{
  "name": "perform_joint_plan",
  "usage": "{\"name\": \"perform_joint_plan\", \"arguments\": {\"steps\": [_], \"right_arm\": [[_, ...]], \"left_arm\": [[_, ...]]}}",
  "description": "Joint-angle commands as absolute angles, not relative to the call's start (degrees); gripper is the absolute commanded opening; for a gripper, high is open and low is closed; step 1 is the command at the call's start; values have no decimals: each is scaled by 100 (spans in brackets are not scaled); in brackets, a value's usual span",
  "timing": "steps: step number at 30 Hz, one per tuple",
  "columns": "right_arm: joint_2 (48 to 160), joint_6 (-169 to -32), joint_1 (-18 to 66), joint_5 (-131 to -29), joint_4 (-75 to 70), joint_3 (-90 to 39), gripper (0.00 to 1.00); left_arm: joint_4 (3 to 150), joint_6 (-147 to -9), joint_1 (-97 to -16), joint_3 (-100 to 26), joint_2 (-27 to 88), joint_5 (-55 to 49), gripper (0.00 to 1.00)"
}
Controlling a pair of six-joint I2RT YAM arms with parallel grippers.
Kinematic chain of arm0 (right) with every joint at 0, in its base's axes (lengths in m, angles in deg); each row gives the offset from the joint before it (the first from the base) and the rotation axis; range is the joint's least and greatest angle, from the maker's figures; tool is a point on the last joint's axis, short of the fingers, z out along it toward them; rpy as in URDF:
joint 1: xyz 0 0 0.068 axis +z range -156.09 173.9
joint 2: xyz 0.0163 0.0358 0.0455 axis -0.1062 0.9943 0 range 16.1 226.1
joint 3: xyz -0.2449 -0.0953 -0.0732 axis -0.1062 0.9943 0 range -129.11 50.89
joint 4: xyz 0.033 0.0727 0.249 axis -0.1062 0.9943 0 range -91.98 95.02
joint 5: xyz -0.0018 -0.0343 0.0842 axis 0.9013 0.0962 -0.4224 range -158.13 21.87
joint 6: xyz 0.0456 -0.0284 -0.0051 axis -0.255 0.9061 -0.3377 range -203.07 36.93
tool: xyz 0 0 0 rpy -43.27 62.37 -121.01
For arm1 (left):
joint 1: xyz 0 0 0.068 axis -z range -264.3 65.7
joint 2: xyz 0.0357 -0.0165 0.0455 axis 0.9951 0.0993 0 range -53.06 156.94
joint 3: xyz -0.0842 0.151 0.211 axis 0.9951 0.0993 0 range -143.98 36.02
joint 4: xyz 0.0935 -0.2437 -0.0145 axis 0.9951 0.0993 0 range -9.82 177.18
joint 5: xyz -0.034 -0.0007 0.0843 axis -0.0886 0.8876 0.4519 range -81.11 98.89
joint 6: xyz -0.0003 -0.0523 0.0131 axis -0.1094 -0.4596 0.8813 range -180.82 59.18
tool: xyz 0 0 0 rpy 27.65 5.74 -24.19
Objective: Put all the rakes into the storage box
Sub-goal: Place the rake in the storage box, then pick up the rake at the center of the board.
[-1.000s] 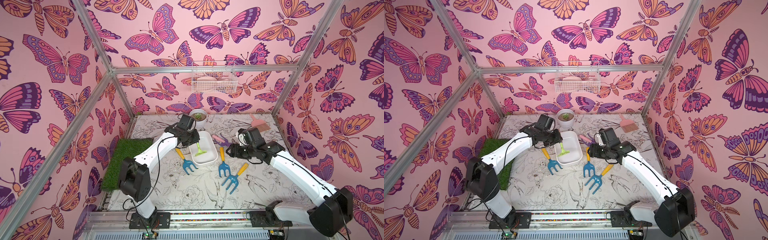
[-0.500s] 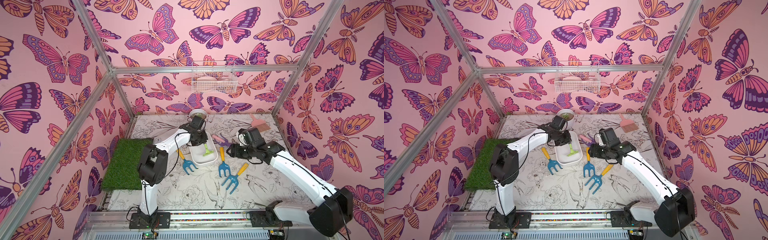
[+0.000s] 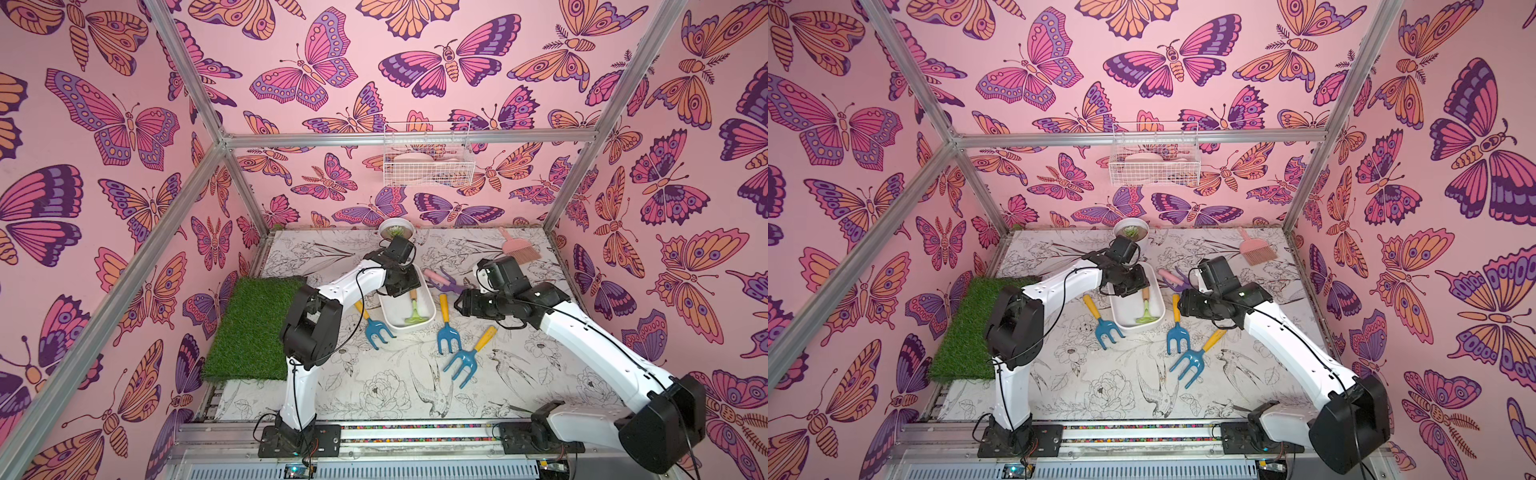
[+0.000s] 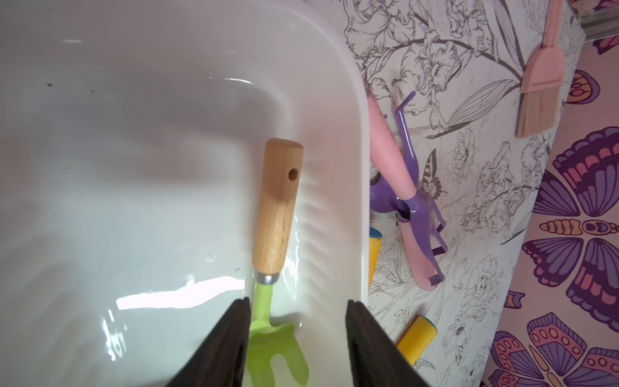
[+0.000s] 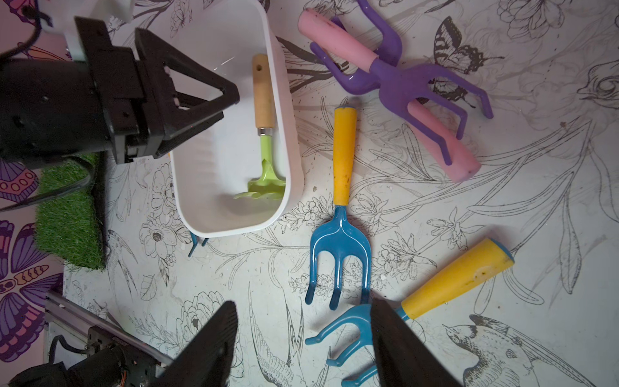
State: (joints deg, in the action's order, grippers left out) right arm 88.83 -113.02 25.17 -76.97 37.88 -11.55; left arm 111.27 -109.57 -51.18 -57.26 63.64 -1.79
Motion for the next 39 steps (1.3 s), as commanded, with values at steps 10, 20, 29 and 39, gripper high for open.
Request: {"name": "perform_joint_plan", "arguments": {"steps": [10,20,29,39], "right_arm": [[8807,-11421,2555,-7031,4158,-1388,66],[8666,-12317,2552,-5677,4593,-1163,65],[8755,-13032,2555,-5665,4531,-560,63],[9012,-13713,2555,-5485,4124,108,57]], "left_arm": [[11100,-10541,-5082,-5227,5160,197,52],[11303,-10262,-5086,-4222,3825,904,52],[11449,-10304,-5086,-3148,2843,1207,52],[11504,-10708,-5100,-2043,1762,1469,52]]}}
